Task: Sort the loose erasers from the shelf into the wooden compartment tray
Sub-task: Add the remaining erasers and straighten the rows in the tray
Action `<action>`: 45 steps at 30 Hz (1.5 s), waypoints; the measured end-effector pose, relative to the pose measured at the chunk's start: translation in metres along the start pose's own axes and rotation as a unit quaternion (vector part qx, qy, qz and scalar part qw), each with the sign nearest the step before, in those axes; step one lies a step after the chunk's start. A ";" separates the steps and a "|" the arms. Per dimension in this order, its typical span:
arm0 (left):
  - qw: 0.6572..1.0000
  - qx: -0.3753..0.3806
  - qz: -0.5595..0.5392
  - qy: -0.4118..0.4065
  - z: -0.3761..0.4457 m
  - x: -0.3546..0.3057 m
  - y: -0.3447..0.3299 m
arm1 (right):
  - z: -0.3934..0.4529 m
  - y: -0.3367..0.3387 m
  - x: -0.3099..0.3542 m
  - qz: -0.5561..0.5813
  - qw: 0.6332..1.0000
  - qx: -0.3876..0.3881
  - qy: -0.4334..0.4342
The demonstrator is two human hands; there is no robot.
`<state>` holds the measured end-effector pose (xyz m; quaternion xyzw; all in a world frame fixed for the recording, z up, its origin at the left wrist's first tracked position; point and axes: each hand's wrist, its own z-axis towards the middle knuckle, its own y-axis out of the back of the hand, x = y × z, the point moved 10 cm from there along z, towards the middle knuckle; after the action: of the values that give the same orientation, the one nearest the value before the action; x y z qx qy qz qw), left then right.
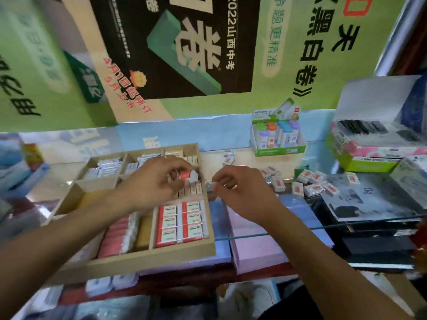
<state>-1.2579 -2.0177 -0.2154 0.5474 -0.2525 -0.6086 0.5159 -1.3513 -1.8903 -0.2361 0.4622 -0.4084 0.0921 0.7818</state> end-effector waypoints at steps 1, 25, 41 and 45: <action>1.000 0.000 0.011 -0.003 -0.001 0.006 0.003 | 0.001 -0.006 0.005 -0.017 1.000 0.007 0.008; 0.927 0.117 0.319 0.157 -0.034 0.095 0.030 | 0.001 -0.083 0.059 -0.103 0.989 0.084 0.065; 0.921 0.117 0.346 0.133 -0.047 0.075 0.024 | 0.000 -0.083 0.058 -0.115 0.987 0.095 0.065; 0.942 0.132 0.283 0.120 -0.058 0.081 0.021 | -0.004 -0.083 0.059 -0.113 0.986 0.098 0.075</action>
<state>-1.1864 -2.0833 -0.2458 0.5854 -0.4115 -0.3289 0.6162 -1.2682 -1.9472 -0.2481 0.5717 -0.2829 0.0773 0.7663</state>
